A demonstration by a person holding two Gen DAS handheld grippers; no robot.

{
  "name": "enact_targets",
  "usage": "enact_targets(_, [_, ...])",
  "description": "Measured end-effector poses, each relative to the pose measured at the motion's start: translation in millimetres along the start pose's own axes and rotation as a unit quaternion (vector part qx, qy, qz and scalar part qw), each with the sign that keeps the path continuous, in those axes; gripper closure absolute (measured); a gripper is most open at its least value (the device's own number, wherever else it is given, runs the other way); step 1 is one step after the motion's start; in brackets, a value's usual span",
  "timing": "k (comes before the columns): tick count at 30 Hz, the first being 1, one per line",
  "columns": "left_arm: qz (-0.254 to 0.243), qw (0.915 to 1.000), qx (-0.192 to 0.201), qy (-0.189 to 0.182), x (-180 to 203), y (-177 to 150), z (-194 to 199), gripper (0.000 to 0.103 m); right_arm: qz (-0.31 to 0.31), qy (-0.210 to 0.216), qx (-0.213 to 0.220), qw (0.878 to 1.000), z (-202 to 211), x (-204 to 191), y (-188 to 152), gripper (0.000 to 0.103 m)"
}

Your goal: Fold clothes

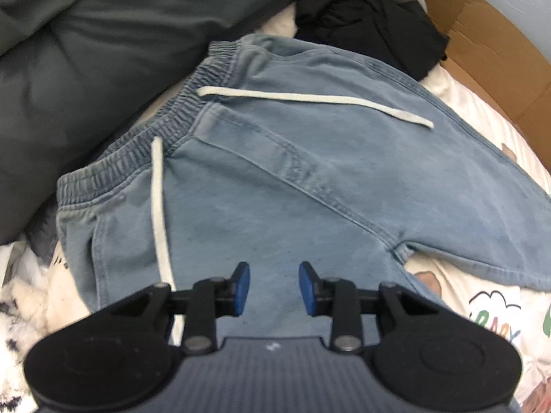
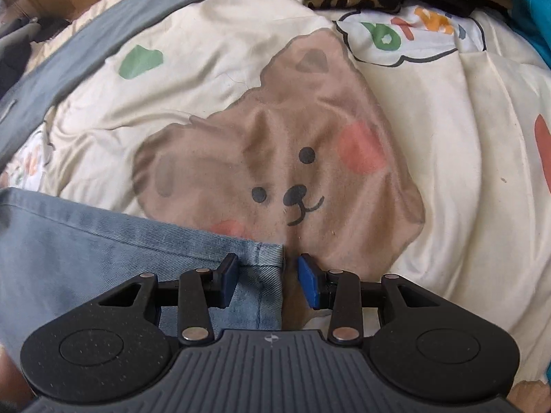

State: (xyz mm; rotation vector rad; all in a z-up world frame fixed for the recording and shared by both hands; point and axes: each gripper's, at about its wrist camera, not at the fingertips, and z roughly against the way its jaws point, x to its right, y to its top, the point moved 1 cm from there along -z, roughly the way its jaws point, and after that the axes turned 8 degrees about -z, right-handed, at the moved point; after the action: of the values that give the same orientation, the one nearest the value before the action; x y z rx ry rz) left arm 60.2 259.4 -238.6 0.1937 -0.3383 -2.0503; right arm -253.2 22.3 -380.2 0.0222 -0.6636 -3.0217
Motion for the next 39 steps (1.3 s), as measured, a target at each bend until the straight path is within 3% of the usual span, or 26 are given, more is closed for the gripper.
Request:
enact_targets(3, [-0.004,1.0000,0.001,-0.004,8.8,2.5,-3.2,0.069,0.045,-0.024,0.012,0.999,-2.2,-14.9,-3.8,0.061])
enact_targets(5, [-0.007,0.9999,0.001,-0.009,15.4,5.3,-6.0,0.069,0.057,-0.025,0.009,0.998,-1.0,-18.1,-4.3,0.079])
enact_targets(7, [-0.014,0.9998,0.002,-0.015,23.9,9.0,-9.1,0.069,0.072,-0.027,0.006,0.997,1.9,-18.8,-3.0,0.090])
enact_targets(10, [-0.025,0.9994,0.000,-0.023,35.7,16.0,-15.0,0.067,0.093,-0.025,0.012,0.995,11.8,-17.7,-0.3,0.091])
enact_targets(13, [-0.040,0.9988,-0.002,-0.029,47.5,24.1,-22.8,0.053,0.095,-0.027,0.017,0.995,23.5,-17.6,0.3,0.092])
enact_targets(18, [-0.082,0.9955,-0.019,-0.045,76.2,36.0,-40.4,0.046,0.110,-0.037,0.029,0.993,40.6,-19.5,-0.2,0.093])
enact_targets(28, [-0.177,0.9816,-0.068,-0.024,127.3,43.1,-88.0,0.046,0.091,-0.046,0.034,0.994,66.2,-13.6,-2.6,0.094])
enact_targets(31, [-0.213,0.9722,-0.097,0.002,138.3,46.0,-108.1,0.056,0.101,-0.067,0.033,0.992,70.5,-8.5,-4.3,0.095])
enact_targets(35, [-0.198,0.9756,-0.094,0.006,142.3,58.7,-113.8,0.074,0.109,-0.076,0.035,0.991,72.9,-3.3,-5.6,0.095])
enact_targets(39, [-0.199,0.9764,-0.084,0.006,144.6,59.7,-115.7,0.075,0.119,-0.082,0.036,0.989,68.9,-2.9,-5.0,0.095])
